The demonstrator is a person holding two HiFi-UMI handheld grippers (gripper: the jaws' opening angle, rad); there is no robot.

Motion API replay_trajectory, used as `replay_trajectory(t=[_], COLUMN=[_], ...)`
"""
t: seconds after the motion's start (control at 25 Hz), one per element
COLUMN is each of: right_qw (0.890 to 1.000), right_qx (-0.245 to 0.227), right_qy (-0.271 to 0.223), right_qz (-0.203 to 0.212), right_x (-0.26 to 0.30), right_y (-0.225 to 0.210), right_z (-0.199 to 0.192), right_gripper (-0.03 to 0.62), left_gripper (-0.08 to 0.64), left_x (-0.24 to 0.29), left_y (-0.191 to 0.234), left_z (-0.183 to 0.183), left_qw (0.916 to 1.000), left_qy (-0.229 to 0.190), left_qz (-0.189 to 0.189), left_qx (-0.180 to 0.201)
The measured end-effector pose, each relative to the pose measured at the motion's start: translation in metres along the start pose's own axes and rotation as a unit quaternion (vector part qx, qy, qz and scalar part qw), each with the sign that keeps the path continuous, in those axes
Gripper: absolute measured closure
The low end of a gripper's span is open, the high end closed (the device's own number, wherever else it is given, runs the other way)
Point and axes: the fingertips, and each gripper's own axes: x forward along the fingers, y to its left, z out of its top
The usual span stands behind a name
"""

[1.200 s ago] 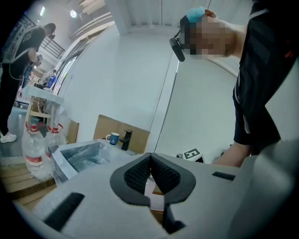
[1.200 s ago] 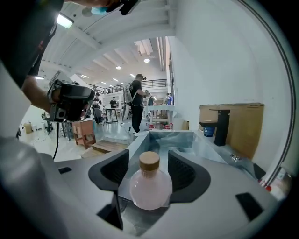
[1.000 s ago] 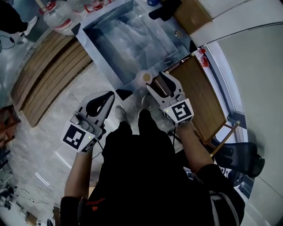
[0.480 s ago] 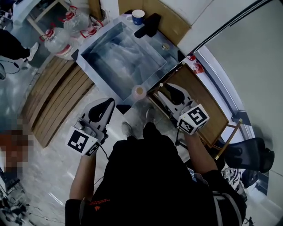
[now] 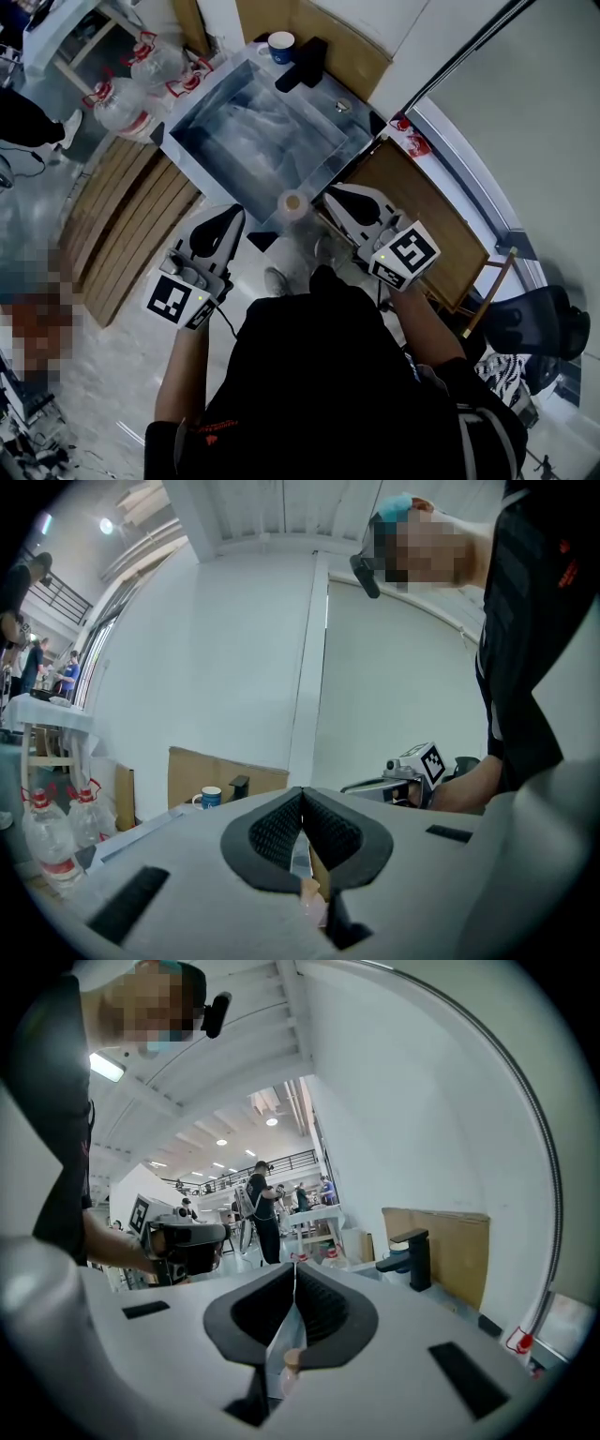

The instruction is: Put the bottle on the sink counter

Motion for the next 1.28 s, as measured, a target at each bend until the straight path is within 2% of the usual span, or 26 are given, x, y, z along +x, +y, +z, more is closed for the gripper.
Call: replay_trajectory(t=[0.8,1.28], right_qw=[0.999,0.999], right_qx=[-0.025,-0.02], right_qy=[0.026,0.034], right_qz=[0.022,0.012], right_x=[0.025,0.024], right_y=[0.006,0.002], right_z=[-0.001,-0.007], right_gripper=[0.588,0.588], left_gripper=[0.543,0.543], left_x=[0.001,0.006], left_y=[0.005,0.003], left_z=[0.0,-0.003], left_qw=[0.9996,0.9997], left_qy=[-0.014,-0.012], left_qz=[0.019,0.015], left_qx=[-0.012,-0.016])
